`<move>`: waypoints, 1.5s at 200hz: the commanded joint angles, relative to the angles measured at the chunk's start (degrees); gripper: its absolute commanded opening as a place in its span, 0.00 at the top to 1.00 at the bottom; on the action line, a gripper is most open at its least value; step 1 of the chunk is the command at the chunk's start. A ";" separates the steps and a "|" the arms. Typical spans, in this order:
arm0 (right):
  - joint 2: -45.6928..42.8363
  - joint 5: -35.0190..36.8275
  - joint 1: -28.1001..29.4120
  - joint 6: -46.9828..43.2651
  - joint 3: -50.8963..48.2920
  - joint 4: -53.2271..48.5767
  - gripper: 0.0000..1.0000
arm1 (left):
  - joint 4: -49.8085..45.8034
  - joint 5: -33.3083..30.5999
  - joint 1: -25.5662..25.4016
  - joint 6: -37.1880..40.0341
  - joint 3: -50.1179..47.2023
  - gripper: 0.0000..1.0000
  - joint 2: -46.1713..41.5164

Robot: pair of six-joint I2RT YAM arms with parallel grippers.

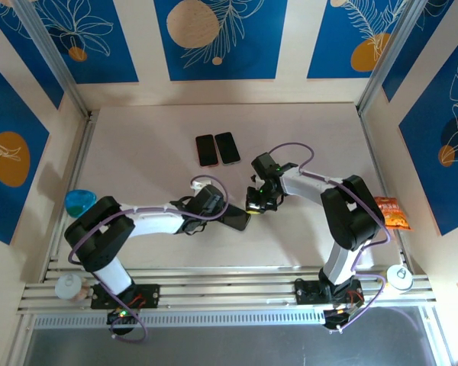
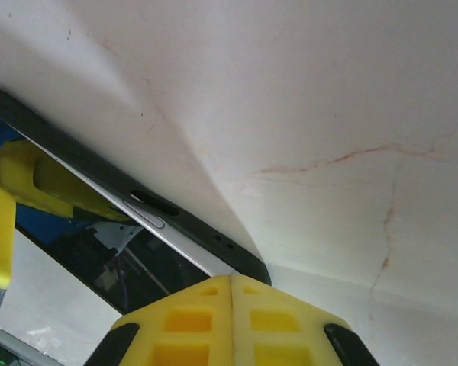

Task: Put the phone into the phone case

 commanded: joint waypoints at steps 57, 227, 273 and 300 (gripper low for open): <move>8.46 -0.64 5.87 0.30 -4.70 2.25 1.00 | -1.01 0.78 -0.45 -1.82 -3.06 0.69 -0.52; -0.63 -2.82 -0.75 14.80 -21.71 12.08 1.00 | 1.49 5.61 -0.86 4.22 10.01 0.69 13.06; -13.76 -1.96 -4.75 14.70 -24.45 8.36 1.00 | -0.18 9.74 -2.21 8.76 25.25 0.69 22.41; -21.97 -1.39 -4.70 14.22 -25.83 7.45 1.00 | -0.98 9.53 -2.29 10.20 29.70 0.69 22.62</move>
